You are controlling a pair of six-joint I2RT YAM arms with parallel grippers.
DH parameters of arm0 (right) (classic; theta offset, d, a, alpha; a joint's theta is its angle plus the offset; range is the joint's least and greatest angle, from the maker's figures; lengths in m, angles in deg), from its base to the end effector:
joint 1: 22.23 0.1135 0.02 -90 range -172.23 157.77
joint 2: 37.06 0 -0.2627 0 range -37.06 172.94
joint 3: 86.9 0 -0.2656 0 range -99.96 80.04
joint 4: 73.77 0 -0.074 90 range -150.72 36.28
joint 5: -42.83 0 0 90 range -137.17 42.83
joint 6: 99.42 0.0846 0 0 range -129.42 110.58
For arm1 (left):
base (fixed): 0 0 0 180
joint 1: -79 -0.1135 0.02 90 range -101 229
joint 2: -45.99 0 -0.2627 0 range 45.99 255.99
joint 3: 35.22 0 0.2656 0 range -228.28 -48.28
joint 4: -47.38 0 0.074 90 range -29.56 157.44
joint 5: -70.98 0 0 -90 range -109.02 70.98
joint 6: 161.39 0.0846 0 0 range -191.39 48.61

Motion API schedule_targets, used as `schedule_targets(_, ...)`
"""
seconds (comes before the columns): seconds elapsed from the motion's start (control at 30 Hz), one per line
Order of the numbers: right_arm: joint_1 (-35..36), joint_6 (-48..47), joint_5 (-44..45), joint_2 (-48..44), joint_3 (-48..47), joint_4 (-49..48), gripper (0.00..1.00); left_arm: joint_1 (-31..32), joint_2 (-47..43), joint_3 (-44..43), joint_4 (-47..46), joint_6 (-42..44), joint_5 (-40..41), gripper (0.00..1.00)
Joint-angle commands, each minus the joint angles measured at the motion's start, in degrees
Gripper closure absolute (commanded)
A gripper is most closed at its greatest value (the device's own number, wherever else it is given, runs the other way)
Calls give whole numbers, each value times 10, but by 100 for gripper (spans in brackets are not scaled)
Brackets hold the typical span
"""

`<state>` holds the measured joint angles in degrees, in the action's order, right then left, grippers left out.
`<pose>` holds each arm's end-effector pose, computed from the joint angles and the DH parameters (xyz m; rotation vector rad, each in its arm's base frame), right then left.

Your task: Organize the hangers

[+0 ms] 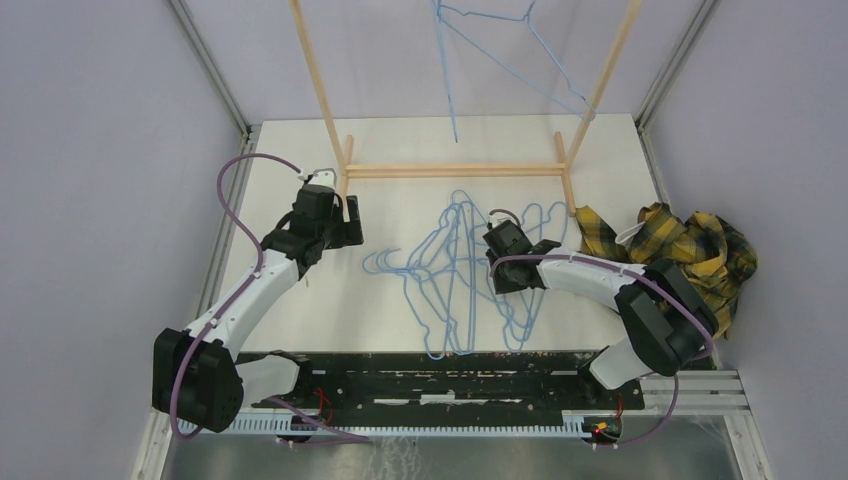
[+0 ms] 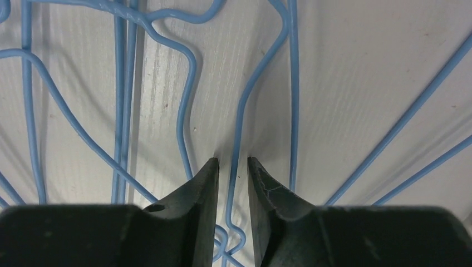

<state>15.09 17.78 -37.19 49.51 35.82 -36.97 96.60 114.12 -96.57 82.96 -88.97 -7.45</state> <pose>0.2472 0.1700 0.1020 -0.1881 2.6895 0.1056 0.2928 -0.0751 0.2202 -0.1021 2.2909 -0.0844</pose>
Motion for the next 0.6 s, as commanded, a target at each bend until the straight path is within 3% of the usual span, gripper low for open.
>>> schedule_targets(0.0,-1,14,11,8,12,-36,73,1,-13,-1,-12,-17,0,9)
schedule_targets(0.2,-2,17,42,-58,19,-13,98,0,-16,-1,-10,-16,5,9)
schedule_targets(0.37,-2,6,38,-158,-3,37,99,1,-15,-2,-10,-18,6,9)
schedule_targets(0.57,-2,-2,-76,-231,-60,91,100,1,-15,-3,-10,-19,6,9)
